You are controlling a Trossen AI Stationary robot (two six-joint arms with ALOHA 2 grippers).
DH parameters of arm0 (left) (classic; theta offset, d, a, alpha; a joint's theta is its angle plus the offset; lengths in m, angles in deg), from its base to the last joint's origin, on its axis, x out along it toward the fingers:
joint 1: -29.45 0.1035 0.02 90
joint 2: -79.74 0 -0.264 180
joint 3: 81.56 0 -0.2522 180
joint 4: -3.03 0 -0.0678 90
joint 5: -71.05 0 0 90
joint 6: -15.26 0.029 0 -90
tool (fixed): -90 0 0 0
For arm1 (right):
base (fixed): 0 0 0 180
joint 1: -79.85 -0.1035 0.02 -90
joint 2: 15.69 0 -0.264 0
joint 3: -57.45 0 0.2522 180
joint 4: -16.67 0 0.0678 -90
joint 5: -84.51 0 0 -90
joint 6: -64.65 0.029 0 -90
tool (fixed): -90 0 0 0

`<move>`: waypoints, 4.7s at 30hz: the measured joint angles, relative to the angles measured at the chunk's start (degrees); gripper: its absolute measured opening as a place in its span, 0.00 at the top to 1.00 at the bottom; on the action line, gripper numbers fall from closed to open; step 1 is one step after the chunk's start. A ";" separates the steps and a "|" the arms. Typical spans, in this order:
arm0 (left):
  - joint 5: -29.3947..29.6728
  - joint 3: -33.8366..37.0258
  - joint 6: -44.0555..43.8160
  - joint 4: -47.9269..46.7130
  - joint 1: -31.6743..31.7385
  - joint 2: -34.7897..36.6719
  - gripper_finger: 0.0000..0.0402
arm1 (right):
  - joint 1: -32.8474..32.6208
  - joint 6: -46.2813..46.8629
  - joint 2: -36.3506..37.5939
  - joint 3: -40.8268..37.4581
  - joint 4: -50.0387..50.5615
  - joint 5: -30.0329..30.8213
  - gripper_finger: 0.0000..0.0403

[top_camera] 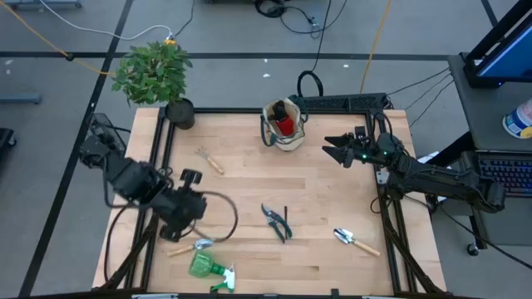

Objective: Pick & Place Garden tools in Gardening bag
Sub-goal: Put the spray bottle into the gardening bag

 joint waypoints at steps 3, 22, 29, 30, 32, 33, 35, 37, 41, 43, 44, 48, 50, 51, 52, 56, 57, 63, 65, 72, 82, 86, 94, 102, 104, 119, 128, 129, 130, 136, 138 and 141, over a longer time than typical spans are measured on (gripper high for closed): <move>-0.11 1.07 -1.06 0.00 -2.99 0.02 0.77 | 0.00 0.00 0.00 0.00 0.00 0.01 0.02; -1.79 8.72 -10.86 -0.18 -12.81 -0.01 0.77 | 0.02 0.02 0.00 0.00 0.00 0.01 0.02; -2.52 8.72 -15.35 -0.20 -14.17 -0.01 0.77 | 0.01 0.02 0.00 0.00 0.00 0.01 0.02; -2.52 8.72 -15.66 -0.20 -14.37 -0.01 0.77 | 0.00 0.00 0.00 0.00 0.00 0.01 0.02; -2.52 8.72 -16.32 -0.20 -14.57 -0.01 0.77 | 0.02 0.01 0.00 0.00 0.00 0.01 0.02; -2.51 8.72 -16.58 -0.20 -14.59 -0.01 0.77 | 0.01 0.00 -0.01 0.00 0.00 0.01 0.02; -2.50 8.72 -16.76 -0.20 -14.62 -0.01 0.77 | 0.02 0.02 0.00 0.00 0.00 0.01 0.02; -2.48 8.72 -16.78 -0.19 -14.62 -0.01 0.77 | 0.02 0.00 0.00 0.00 0.00 0.01 0.02; -2.48 8.72 -17.05 0.03 -14.62 -0.01 0.77 | 0.00 0.00 0.00 0.00 0.00 0.01 0.02; -2.48 8.72 -16.66 0.85 -14.62 -0.01 0.77 | 0.00 0.00 0.00 0.00 0.00 0.01 0.02; -2.46 8.72 -16.39 1.80 -14.62 -0.01 0.77 | 0.02 0.00 -0.02 0.00 0.00 0.01 0.02; -2.32 8.72 -13.15 7.20 -15.19 -0.02 0.77 | 0.01 0.00 -0.01 0.00 0.00 0.01 0.02; -2.33 8.74 -11.14 9.95 -15.66 -0.03 0.77 | 0.01 0.02 0.00 0.00 0.00 0.01 0.02; -2.33 9.07 -10.26 11.46 -15.85 -0.03 0.77 | 0.01 0.00 0.00 0.00 0.00 0.01 0.02; -2.33 9.67 -9.32 12.92 -15.98 -0.03 0.77 | 0.00 0.01 -0.01 0.00 0.00 0.01 0.02; -3.69 14.33 -6.45 18.24 -16.19 -0.03 0.76 | 0.00 0.00 0.00 0.00 0.00 0.01 0.02; -4.55 15.89 -6.25 19.96 -16.24 -0.03 0.76 | 0.02 0.01 -0.01 0.00 0.00 0.01 0.02; -7.00 24.57 -5.32 30.73 -16.33 -0.07 0.59 | 0.00 0.02 -0.02 0.00 0.00 0.01 0.02; -5.93 26.36 -5.19 33.82 -16.09 -0.07 0.52 | 0.02 0.01 0.00 0.00 0.00 0.02 0.02; -4.50 32.06 0.48 46.85 -14.47 -0.07 0.28 | 0.00 0.00 -0.02 0.00 0.00 0.01 0.02; -4.91 41.50 3.04 61.81 -11.53 -0.07 0.14 | 0.02 0.00 0.00 -0.01 -0.01 0.02 0.02; -6.11 42.77 3.16 64.73 -10.62 -2.19 0.16 | 0.00 0.00 0.00 -0.01 -0.01 0.02 0.02; -12.19 42.88 4.38 67.30 -9.99 -9.61 0.21 | 0.01 0.00 -0.02 -0.02 0.00 0.10 0.02; -15.29 42.86 4.68 67.35 -8.20 -9.93 0.20 | 0.00 0.02 -0.02 -0.02 0.00 0.14 0.02; -16.22 42.82 4.64 67.25 -7.58 -10.60 0.19 | 0.02 0.00 0.00 -0.02 -0.02 0.16 0.02; -17.84 42.82 1.96 65.43 -5.40 -16.67 0.19 | 0.02 0.02 -0.02 -0.02 -0.02 0.18 0.02; -17.84 42.51 -0.96 61.89 -5.44 -20.22 0.19 | 0.00 0.02 -0.02 -0.02 -0.02 0.18 0.02; -17.90 42.51 -0.97 61.31 -5.43 -20.22 0.19 | 0.00 0.00 -0.02 -0.02 -0.02 0.18 0.02; -17.95 42.51 -1.02 60.96 -5.40 -20.22 0.19 | 0.00 0.00 0.00 -0.02 -0.02 0.18 0.02; -16.79 42.56 -1.07 60.21 -5.87 -20.36 0.20 | 0.00 0.02 -0.01 -0.02 -0.02 0.18 0.02; -16.38 42.58 -1.07 60.15 -5.99 -20.40 0.23 | 0.02 0.00 0.00 -0.02 -0.02 0.18 0.02; -15.84 42.61 -1.20 60.11 -5.94 -20.44 0.30 | 0.00 0.00 0.00 -0.02 -0.02 0.18 0.02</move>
